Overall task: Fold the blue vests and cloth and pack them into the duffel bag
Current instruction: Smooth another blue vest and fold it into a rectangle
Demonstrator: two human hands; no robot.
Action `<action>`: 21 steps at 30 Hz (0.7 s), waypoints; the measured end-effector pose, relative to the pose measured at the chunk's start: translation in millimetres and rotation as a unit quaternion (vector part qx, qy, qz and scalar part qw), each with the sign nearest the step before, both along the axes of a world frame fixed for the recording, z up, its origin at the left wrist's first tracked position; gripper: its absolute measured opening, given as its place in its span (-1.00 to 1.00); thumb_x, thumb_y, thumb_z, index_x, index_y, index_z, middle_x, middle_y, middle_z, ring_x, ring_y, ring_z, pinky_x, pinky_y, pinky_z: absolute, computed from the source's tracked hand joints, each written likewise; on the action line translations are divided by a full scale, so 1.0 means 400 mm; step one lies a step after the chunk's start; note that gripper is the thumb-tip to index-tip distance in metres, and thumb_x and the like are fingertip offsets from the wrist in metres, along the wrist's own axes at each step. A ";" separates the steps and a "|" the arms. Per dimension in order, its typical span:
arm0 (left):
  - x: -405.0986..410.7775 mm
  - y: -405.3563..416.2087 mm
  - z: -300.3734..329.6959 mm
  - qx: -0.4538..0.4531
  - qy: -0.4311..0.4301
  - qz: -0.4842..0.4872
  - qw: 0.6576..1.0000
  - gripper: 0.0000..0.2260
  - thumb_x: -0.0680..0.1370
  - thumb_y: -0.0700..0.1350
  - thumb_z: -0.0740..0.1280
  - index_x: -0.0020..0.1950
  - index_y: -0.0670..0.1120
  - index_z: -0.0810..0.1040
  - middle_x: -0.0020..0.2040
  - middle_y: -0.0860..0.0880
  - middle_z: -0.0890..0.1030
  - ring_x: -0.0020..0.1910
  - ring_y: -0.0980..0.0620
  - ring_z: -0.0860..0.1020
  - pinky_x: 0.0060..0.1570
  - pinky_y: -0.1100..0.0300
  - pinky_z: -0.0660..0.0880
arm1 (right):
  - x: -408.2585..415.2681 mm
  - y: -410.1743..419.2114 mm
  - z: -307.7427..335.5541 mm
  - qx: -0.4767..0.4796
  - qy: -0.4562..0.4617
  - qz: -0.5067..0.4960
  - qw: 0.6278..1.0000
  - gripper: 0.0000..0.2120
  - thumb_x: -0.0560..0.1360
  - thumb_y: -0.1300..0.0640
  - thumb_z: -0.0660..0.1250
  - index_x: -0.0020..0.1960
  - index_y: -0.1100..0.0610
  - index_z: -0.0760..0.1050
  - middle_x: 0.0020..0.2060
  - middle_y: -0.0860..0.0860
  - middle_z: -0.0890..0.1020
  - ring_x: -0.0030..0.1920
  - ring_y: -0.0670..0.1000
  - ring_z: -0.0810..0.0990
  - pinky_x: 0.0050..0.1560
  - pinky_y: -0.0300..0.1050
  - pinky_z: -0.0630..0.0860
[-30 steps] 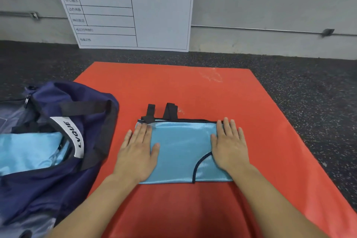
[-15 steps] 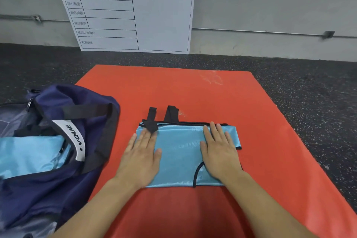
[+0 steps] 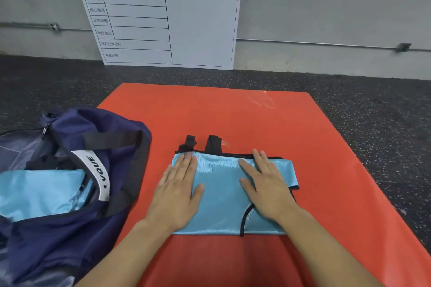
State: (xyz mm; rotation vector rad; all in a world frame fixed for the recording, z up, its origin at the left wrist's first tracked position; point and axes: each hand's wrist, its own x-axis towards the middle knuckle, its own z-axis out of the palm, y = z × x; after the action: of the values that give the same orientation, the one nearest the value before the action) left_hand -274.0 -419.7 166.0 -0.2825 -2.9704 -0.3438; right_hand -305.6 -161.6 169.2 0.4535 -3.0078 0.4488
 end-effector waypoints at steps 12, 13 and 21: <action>0.016 0.013 0.030 -0.022 -0.006 0.024 0.999 -0.27 0.55 0.29 -0.19 0.63 -0.01 0.18 0.63 0.02 0.17 0.62 0.04 0.08 0.56 0.07 0.04 | -0.056 0.011 0.020 0.054 -0.047 -0.008 0.997 -0.53 0.72 -0.11 -0.01 0.62 -0.20 0.15 0.63 -0.07 0.12 0.65 0.03 -0.10 0.61 0.07 -0.24; 0.021 0.012 0.031 -0.023 -0.003 0.019 1.000 -0.28 0.56 0.28 -0.18 0.63 -0.03 0.21 0.63 0.03 0.17 0.62 0.04 0.09 0.56 0.05 0.07 | -0.056 0.020 0.021 0.060 -0.051 -0.037 0.996 -0.52 0.71 -0.13 -0.04 0.62 -0.18 0.14 0.63 -0.05 0.12 0.65 0.04 -0.08 0.62 0.09 -0.20; 0.063 -0.003 0.057 -0.040 -0.012 -0.001 0.999 -0.21 0.49 0.32 -0.35 0.66 0.03 0.03 0.65 0.11 0.00 0.62 0.14 -0.06 0.55 0.15 -0.14 | -0.005 0.113 0.052 0.093 -0.084 -0.139 0.982 -0.47 0.69 -0.20 0.03 0.63 -0.13 0.15 0.59 0.01 0.21 0.58 0.11 0.17 0.56 0.08 0.14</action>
State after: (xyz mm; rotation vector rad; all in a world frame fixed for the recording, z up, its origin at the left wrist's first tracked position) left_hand -248.6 -421.1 188.8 -0.2916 -3.0129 -0.2317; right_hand -307.4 -116.3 189.8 -0.0013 -3.2203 0.1936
